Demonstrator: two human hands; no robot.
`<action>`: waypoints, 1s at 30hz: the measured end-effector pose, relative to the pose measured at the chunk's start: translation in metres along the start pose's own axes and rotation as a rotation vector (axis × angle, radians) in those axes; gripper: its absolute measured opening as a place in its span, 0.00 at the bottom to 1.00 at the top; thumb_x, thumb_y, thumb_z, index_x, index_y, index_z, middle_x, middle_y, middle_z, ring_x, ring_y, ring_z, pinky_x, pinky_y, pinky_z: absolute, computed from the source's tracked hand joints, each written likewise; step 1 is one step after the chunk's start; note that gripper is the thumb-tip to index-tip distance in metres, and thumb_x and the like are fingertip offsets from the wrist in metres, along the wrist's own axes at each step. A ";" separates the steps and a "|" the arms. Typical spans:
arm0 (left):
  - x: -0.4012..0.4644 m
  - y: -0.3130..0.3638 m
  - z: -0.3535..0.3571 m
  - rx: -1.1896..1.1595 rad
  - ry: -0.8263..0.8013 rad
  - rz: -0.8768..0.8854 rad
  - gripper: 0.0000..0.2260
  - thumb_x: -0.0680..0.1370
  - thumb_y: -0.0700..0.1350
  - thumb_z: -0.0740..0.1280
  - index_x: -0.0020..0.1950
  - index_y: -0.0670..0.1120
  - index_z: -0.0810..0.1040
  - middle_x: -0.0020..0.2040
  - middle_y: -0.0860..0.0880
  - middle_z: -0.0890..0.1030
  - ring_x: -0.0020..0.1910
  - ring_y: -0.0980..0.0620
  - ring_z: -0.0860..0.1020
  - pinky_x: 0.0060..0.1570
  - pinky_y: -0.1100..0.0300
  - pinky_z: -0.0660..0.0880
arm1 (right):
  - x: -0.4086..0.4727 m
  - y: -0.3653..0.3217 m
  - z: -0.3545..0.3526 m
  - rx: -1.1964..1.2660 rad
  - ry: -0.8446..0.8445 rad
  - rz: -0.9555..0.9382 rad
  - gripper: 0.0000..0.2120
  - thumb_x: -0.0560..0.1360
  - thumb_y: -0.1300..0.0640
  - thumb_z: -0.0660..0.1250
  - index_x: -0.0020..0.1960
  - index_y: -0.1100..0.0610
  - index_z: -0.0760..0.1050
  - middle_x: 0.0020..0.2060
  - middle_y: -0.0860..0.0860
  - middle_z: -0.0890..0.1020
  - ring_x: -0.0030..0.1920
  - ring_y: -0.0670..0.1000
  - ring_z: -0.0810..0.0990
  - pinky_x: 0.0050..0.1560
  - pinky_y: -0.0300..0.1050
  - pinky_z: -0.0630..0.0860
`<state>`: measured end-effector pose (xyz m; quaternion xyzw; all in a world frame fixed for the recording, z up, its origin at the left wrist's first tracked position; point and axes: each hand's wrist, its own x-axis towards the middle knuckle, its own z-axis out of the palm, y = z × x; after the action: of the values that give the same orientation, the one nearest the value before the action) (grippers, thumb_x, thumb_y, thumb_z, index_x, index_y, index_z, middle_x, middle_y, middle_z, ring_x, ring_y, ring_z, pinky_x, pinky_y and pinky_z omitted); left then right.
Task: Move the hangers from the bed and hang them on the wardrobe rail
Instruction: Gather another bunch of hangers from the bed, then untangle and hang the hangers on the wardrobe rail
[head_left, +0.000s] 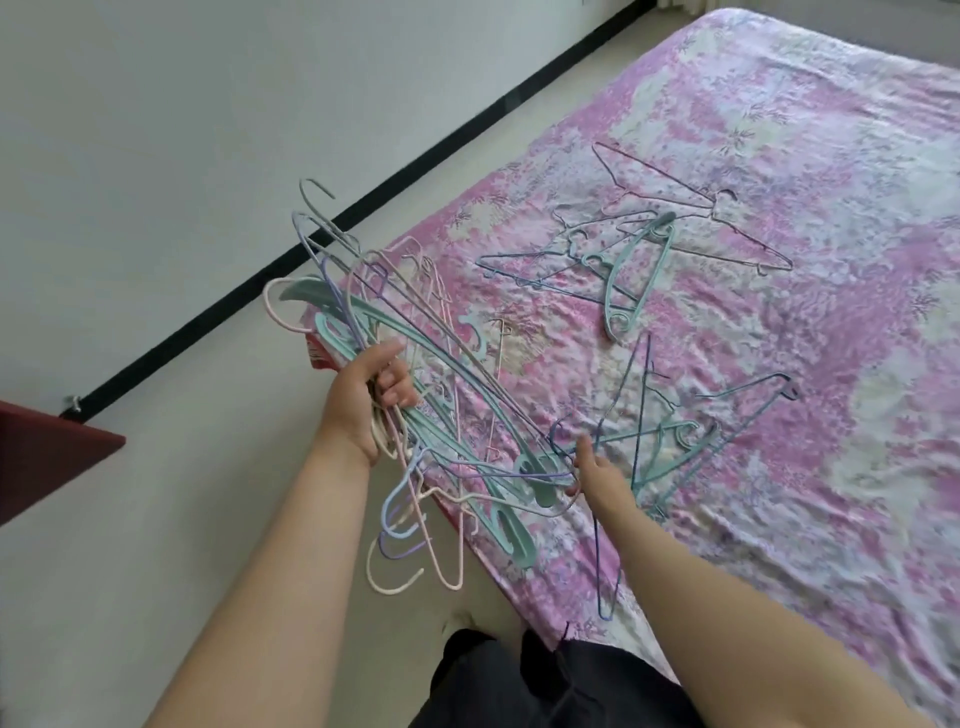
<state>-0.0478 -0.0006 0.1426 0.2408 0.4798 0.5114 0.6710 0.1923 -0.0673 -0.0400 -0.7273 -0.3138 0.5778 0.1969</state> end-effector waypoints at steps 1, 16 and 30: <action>-0.002 0.002 -0.004 0.018 0.023 0.015 0.13 0.76 0.43 0.65 0.35 0.48 0.64 0.22 0.55 0.63 0.19 0.57 0.61 0.27 0.63 0.61 | 0.001 -0.003 0.001 -0.057 0.021 -0.054 0.34 0.74 0.28 0.46 0.58 0.54 0.72 0.41 0.50 0.79 0.43 0.50 0.79 0.42 0.46 0.69; -0.149 0.032 -0.182 -0.058 0.529 0.190 0.12 0.77 0.40 0.63 0.34 0.45 0.68 0.25 0.52 0.71 0.17 0.57 0.63 0.22 0.67 0.62 | -0.062 -0.055 0.117 -0.582 -0.308 -0.612 0.11 0.77 0.42 0.62 0.43 0.48 0.66 0.31 0.47 0.70 0.33 0.53 0.69 0.36 0.45 0.63; -0.472 -0.021 -0.310 0.097 1.029 0.362 0.14 0.73 0.42 0.69 0.29 0.46 0.70 0.25 0.49 0.68 0.19 0.54 0.64 0.22 0.65 0.64 | -0.232 0.053 0.316 -1.568 -0.363 -1.227 0.11 0.78 0.43 0.56 0.52 0.45 0.74 0.52 0.47 0.79 0.56 0.52 0.73 0.54 0.48 0.59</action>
<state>-0.3218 -0.4932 0.1817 0.0688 0.7200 0.6479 0.2390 -0.1317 -0.2885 0.0112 -0.2657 -0.9498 0.1093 -0.1241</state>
